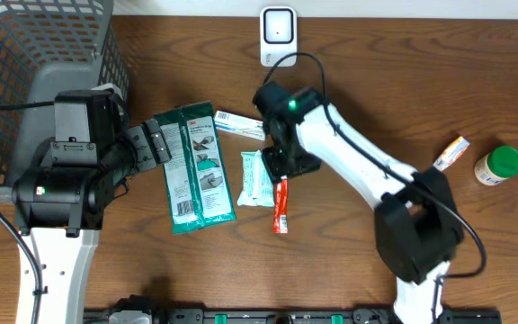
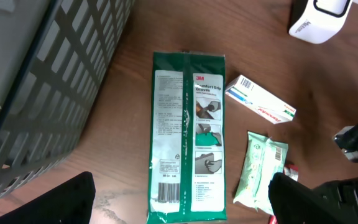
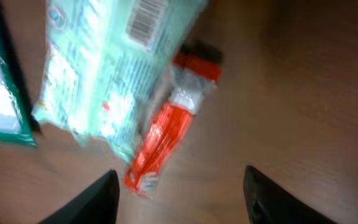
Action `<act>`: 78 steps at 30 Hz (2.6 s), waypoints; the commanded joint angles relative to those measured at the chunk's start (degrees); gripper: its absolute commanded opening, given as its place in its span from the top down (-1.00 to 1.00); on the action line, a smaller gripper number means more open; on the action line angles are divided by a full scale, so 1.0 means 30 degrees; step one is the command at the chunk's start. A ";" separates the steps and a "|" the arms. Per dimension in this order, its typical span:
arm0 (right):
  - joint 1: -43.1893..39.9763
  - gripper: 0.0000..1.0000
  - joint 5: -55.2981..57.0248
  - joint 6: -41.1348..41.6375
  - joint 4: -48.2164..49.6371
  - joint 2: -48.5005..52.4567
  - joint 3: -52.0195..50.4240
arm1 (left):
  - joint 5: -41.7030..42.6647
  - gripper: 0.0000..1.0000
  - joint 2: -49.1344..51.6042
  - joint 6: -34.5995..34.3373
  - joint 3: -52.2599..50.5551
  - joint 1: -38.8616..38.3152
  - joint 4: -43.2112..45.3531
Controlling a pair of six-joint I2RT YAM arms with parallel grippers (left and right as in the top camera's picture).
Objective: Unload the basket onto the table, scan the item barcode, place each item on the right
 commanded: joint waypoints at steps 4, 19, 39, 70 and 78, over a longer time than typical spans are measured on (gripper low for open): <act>0.0080 -0.01 -0.1122 0.1268 0.5770 -0.0823 -0.5064 | -0.0168 -0.79 0.0000 0.0379 0.0153 0.0022 -0.0029; -0.1661 0.88 0.4575 0.4444 0.5668 -0.0940 -0.5807 | -0.0168 -0.79 0.0000 0.0379 0.0160 0.0029 -0.0029; -0.9114 -0.73 -0.0678 0.6113 0.3031 -0.3395 -0.5574 | -0.0168 -0.80 0.0000 0.0379 0.0153 0.0022 -0.0029; -0.3104 0.98 -0.2237 0.6703 0.8298 -0.5136 -1.1599 | -0.0168 -0.79 0.0000 0.0379 0.0160 0.0029 -0.0029; -0.3118 0.98 0.1596 0.4998 0.4670 -0.6455 -1.0841 | -0.0168 -0.79 0.0000 0.0379 0.0153 0.0029 -0.0029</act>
